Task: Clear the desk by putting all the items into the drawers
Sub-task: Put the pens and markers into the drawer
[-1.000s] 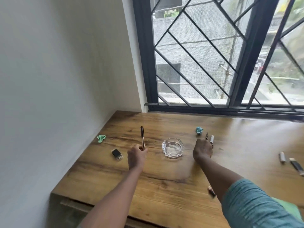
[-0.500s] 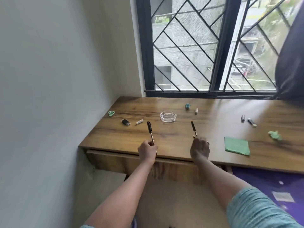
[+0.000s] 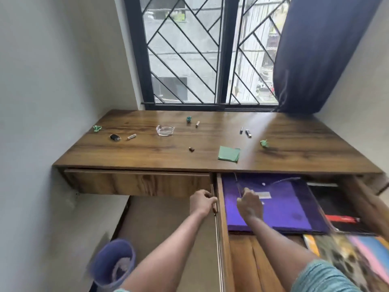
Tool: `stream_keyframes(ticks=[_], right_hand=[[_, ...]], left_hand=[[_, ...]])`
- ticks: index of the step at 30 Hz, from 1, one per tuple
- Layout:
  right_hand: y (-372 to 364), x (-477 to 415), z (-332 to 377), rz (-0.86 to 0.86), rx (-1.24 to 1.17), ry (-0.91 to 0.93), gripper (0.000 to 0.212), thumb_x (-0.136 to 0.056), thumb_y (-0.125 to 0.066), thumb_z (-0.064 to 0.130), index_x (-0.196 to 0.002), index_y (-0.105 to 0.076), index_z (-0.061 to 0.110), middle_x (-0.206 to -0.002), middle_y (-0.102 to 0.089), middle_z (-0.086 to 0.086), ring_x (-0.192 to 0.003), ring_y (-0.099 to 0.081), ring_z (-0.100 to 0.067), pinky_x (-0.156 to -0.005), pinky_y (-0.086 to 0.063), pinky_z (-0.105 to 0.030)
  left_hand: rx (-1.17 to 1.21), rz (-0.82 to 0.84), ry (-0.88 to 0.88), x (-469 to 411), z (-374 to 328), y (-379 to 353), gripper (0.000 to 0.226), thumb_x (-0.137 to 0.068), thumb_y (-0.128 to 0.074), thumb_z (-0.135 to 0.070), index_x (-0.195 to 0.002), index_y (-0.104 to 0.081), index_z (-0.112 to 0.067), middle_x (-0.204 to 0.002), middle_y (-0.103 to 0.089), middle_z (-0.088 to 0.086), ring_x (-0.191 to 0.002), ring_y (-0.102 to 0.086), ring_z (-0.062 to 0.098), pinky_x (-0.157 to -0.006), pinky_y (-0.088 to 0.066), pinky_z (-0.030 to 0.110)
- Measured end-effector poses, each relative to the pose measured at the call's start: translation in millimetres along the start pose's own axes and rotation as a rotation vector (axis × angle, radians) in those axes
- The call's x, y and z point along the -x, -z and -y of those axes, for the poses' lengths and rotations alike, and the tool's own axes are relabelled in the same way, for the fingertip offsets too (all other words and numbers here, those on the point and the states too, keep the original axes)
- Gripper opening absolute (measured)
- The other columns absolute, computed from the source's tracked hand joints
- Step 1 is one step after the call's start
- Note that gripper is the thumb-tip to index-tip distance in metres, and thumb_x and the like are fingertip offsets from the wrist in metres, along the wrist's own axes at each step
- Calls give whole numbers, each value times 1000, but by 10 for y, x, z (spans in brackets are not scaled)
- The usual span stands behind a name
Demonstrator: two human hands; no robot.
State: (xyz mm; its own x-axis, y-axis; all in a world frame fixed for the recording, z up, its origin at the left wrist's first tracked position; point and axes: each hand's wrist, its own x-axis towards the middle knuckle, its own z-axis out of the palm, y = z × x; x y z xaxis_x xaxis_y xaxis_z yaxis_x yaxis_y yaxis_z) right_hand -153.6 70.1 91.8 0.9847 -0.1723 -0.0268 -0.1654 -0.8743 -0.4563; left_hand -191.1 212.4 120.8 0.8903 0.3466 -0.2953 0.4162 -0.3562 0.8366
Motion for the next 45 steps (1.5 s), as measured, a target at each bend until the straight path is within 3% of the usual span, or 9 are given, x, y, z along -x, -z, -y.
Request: stream_keyframes(ticks=[4,10,14,18,21,29,35,41,45], right_hand=[[83,148,-635,113,-53,33,20,-82,-53,10,-99,-60,2,-108,-63,-19,-107,-57,-32,-81,-45,-33],[161,461,-1407,255,-119,48,17,-80,-57,13,-93,-63,3,-99,-68,-17,-98,-61,-32,-79,-45,-33],[145,660,-1589,412,-43,34,22,-83,-53,13,-100,-65,6,-104,-68,-13,-98,-63,-28,-77,-50,-29],[67,814,-1606,482,-14,20,15,-91,-47,8,-94,-61,10,-88,-59,-3,-75,-55,-14,-67,-52,-26],[2,838,-1587,497,-36,-22,22,-94,-43,7,-78,-54,15,-69,-47,3,-59,-46,-9,-54,-44,-22],[-99,841,-1571,470,5,-35,16,-96,-43,11,-95,-59,13,-78,-50,0,-61,-44,-7,-49,-31,-17],[-56,865,-1564,450,13,-129,14,-96,-44,12,-96,-58,13,-86,-54,-1,-70,-49,-10,-56,-38,-19],[92,875,-1630,350,32,-151,16,-96,-43,10,-98,-59,9,-87,-57,-3,-74,-51,-12,-58,-39,-20],[292,887,-1780,135,10,-296,21,-99,-37,12,-104,-56,5,-94,-58,-6,-77,-51,-15,-62,-39,-22]], left_hand=[[-51,85,88,269,27,-672,18,-82,-71,-16,-97,-70,-6,-87,-74,13,-69,-71,12,-82,-58,29],[-255,105,119,814,114,-1417,2,-85,-67,-16,-83,-68,-15,-87,-71,9,-77,-66,20,-70,-50,25],[-303,111,253,1007,341,-1703,32,-88,-62,-11,-59,-52,-20,-68,-58,-3,-70,-60,15,-64,-52,24],[-340,111,352,1152,510,-1808,11,-94,-55,-17,-86,-61,-14,-87,-62,2,-79,-62,16,-59,-51,24],[-419,122,343,1105,566,-1844,19,-95,-51,-17,-105,-64,-7,-101,-65,7,-82,-60,16,-61,-46,24],[-545,165,306,973,546,-1940,17,-97,-43,-15,-103,-57,-8,-96,-62,7,-79,-59,18,-67,-51,27],[-509,125,316,971,580,-1951,16,-96,-47,-17,-110,-51,-10,-100,-57,7,-86,-60,19,-70,-50,27],[-519,98,307,1023,602,-1899,18,-96,-50,-14,-111,-55,-7,-87,-56,3,-66,-54,9,-51,-41,19],[-525,126,278,1145,530,-1872,19,-95,-52,-15,-110,-59,-5,-77,-54,0,-58,-49,5,-46,-42,17]])
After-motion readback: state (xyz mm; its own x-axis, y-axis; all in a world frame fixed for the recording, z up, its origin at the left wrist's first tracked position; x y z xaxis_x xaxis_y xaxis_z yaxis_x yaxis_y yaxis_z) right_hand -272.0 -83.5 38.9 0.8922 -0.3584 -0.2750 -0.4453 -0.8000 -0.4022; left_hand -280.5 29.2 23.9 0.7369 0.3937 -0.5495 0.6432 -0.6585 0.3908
